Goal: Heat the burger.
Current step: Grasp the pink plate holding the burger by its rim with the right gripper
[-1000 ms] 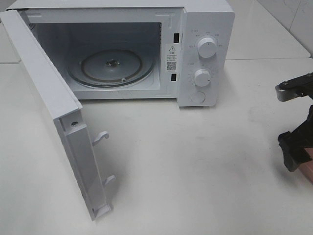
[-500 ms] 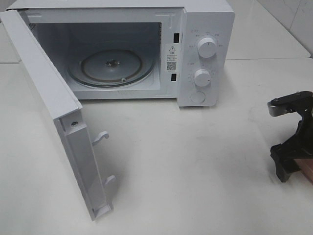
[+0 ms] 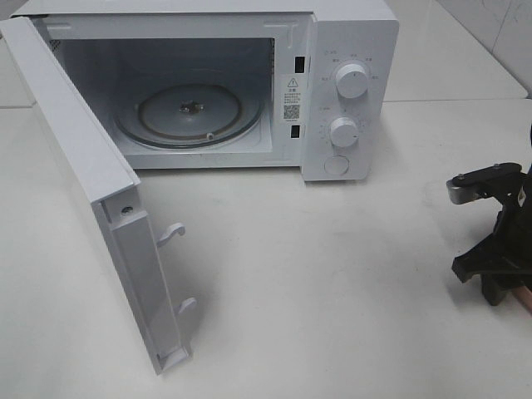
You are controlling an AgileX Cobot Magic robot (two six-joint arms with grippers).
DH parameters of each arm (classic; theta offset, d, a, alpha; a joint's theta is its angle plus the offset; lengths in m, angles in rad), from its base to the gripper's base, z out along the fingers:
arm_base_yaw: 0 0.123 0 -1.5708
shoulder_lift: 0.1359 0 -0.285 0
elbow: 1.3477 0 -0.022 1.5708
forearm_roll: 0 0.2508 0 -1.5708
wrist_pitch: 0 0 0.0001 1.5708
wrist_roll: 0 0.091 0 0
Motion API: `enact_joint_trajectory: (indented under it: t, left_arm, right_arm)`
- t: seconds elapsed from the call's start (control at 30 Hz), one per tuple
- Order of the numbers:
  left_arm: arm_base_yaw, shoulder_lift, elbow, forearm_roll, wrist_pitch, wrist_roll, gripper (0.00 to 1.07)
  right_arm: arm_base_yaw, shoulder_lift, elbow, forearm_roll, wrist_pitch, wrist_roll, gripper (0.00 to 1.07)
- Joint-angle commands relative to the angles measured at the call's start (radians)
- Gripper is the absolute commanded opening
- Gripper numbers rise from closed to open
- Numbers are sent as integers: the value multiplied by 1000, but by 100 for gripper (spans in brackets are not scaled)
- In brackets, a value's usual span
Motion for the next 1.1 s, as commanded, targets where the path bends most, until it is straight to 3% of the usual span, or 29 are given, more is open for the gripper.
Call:
enact_joint_trajectory:
  t: [0.03,0.07,0.1,0.53,0.87,1.1]
  left_arm:
    - [-3,-17,1,-4,-11,-2,98]
    - [-3,-17,1,-4,-11,-2,98]
    - [-3,-17,1,-4,-11,-2,98]
    - [-3,-17,1,-4,-11,-2,98]
    - [-3,-17,1,-4,-11,-2,98]
    - [-3,-17,1,-4,-11,-2,98]
  right_arm:
    - [-5,11,5,-21,-8,21,16]
    - [-5,11,5,-21,-8,21,16]
    - [-5,11,5,-34,-6,28,0]
    - [14,10,5,-83,46,118,0]
    - [119,-50,5,-337,148,370,0]
    - [175,-103,22,-432,220,453,0]
